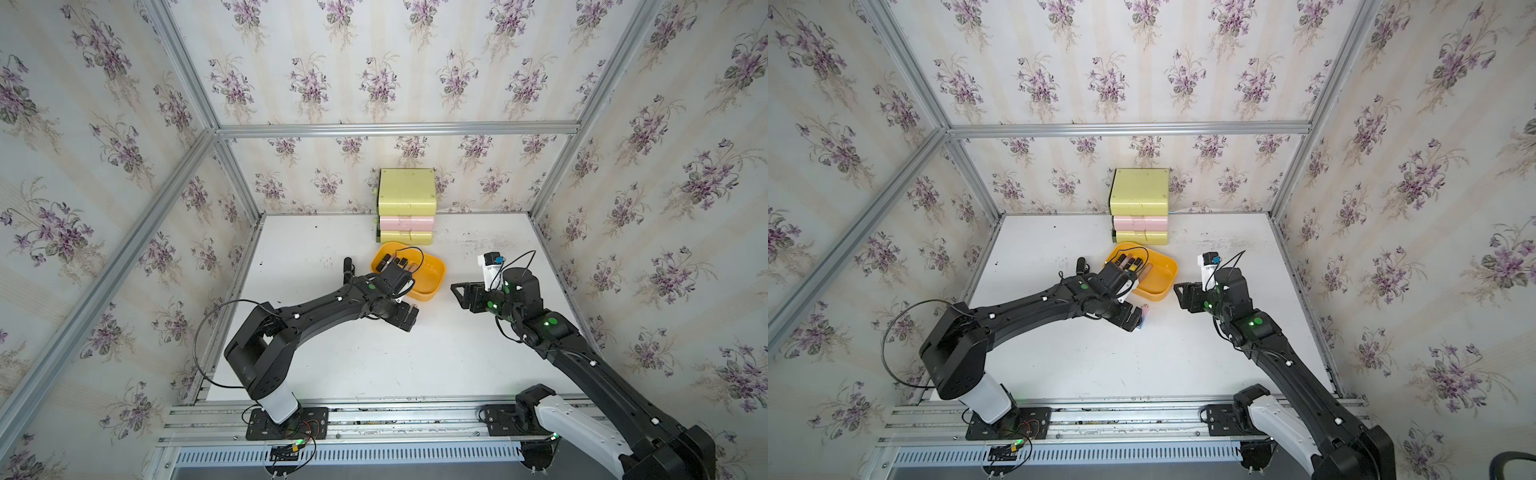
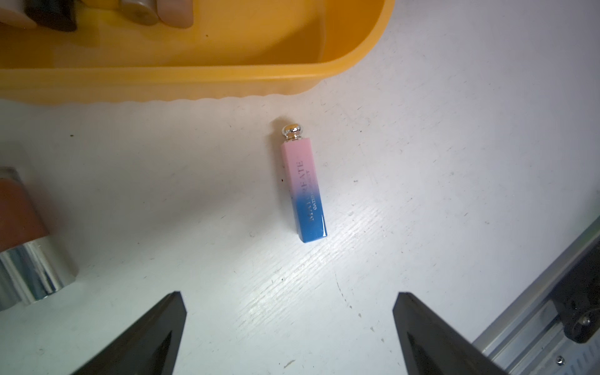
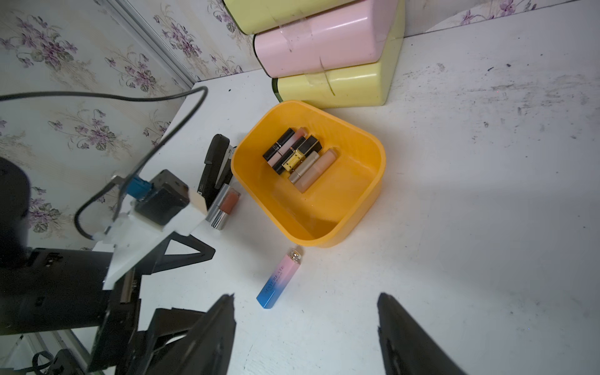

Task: Put the lipstick into the storage box
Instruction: Pick up the lipstick at the center of the board.

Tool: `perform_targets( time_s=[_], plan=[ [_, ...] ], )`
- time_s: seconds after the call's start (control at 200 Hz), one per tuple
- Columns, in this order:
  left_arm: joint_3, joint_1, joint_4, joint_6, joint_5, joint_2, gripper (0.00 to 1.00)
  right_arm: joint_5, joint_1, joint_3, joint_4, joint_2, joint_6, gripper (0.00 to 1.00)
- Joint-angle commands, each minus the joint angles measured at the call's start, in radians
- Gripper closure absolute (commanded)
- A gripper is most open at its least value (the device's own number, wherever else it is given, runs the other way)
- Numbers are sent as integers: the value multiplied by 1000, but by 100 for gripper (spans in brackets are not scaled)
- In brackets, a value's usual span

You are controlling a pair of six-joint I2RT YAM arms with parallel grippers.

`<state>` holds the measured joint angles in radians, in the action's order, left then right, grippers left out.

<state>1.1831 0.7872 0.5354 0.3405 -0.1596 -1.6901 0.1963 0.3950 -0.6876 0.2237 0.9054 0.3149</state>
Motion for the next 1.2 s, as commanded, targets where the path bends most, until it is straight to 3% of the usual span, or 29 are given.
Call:
perform_targets(
  time_s=[0.0, 0.215, 0.574, 0.839, 1.194],
  plan=[
    [41, 6, 47, -12, 15, -54, 0, -24, -23, -7, 18, -33, 23, 28],
    [113, 20, 83, 2, 26, -148, 1, 4, -88, 3, 23, -77, 51, 28],
    [201, 50, 146, 12, 63, -258, 4, 140, -169, 35, -21, -15, 98, 30],
    [259, 60, 163, 14, 62, -323, 12, 165, -176, 35, -22, 2, 90, 30],
    [294, 62, 182, 16, 60, -377, 36, 178, -179, 30, -27, 5, 95, 30]
  ],
)
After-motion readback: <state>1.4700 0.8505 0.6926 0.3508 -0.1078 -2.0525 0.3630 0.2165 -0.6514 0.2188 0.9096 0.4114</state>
